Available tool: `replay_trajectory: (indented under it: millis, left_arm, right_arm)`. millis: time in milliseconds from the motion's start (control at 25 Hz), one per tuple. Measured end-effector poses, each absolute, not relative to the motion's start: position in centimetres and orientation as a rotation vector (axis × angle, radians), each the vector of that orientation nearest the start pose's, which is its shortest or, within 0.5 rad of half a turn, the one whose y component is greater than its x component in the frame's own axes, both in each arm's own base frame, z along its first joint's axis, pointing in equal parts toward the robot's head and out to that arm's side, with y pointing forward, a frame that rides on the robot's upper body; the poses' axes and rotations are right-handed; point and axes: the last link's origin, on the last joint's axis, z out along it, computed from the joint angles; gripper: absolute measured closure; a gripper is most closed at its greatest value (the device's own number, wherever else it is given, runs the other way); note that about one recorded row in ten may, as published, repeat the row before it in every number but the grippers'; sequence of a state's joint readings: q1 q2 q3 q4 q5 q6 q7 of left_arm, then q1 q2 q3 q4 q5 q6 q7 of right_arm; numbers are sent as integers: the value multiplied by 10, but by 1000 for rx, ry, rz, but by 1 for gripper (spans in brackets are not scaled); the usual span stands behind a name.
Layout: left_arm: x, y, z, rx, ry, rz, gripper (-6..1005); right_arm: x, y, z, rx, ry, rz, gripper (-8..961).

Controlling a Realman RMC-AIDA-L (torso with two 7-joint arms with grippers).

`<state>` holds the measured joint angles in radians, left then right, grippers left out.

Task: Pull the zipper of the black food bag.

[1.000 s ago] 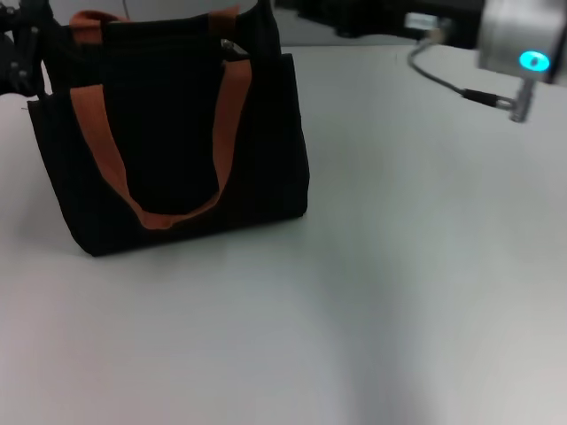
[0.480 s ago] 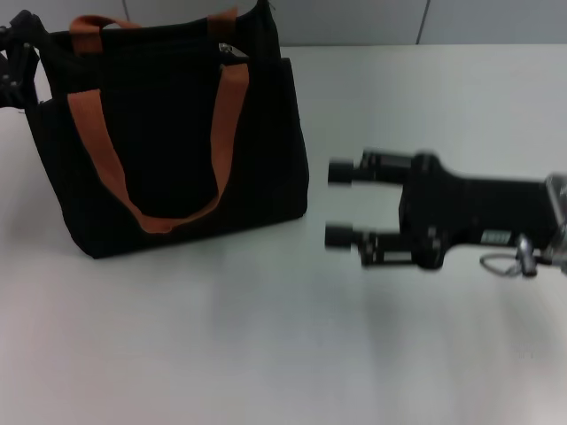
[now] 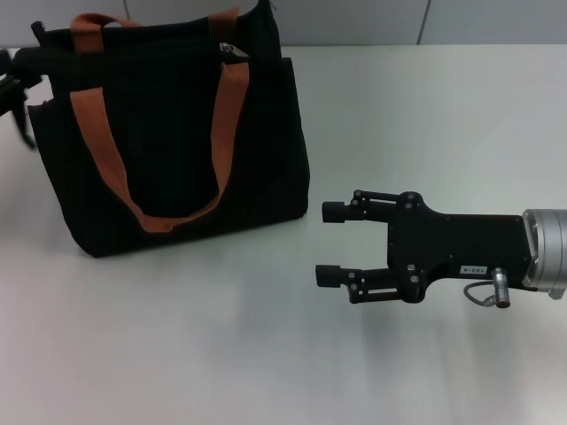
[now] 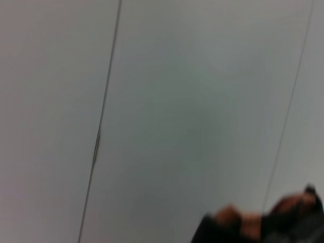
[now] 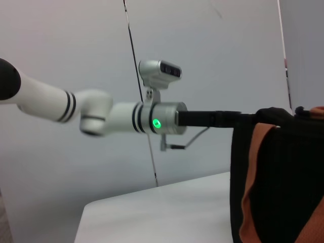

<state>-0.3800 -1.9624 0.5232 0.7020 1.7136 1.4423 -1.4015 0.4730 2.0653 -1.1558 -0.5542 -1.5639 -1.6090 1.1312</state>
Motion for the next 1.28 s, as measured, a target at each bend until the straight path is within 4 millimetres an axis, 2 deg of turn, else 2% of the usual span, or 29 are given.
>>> replay_trajectory:
  millis: [80,160,200,280,320,400,480,600,640,680,760,800,880,960,1040,1080,1280]
  left_arm:
    - [-326,333,112,-2156,-706,-812,656]
    - [-329,328,134,-2246,-818,-700,578]
    - [-328,323,142,-2280,-820,-697,536]
    - [-328,323,142,-2280,-820,-697,453]
    - [-327,317,147,-2294,-797,-733,412]
    - [-321,307,152,-2311,-708,-812,214]
    - [-314,298,148,-2348,-597,-878,206]
    - [-305,283,130,-2438,-410,-959,195]
    - [-305,283,130,-2438,-410,-959,191]
    - [-301,273,109,-2510,-317,-987,187]
    - [-300,267,91,-2570,-270,-993,180]
    - [-300,267,91,-2570,-270,-993,176]
    - [-303,255,54,-2679,-257,-962,172]
    - [-304,251,40,-2728,-272,-930,172]
    - [-304,251,40,-2728,-272,-930,172]
    - [-307,249,31,-2779,-302,-876,172]
    - [-308,245,22,-2799,-355,-887,172]
  right_arm:
    - [228,293,-41,-2888,289,979,161]
    - [228,293,-41,-2886,289,976,161]
    - [229,294,-41,-2882,292,970,161]
    - [229,294,-42,-2880,296,967,161]
    - [230,294,-42,-2880,300,966,161]
    - [230,294,-43,-2879,306,966,161]
    - [230,293,-44,-2878,311,966,161]
    - [231,292,-48,-2874,310,960,161]
    - [231,292,-48,-2874,310,960,161]
    - [232,291,-49,-2874,309,960,161]
    - [233,290,-51,-2873,305,957,161]
    - [234,290,-51,-2874,301,955,161]
    - [235,288,-54,-2878,288,953,161]
    - [235,285,-57,-2885,261,957,161]
    - [234,285,-58,-2889,252,960,161]
    - [233,285,-60,-2896,248,962,161]
    - [230,284,-65,-2925,242,958,161]
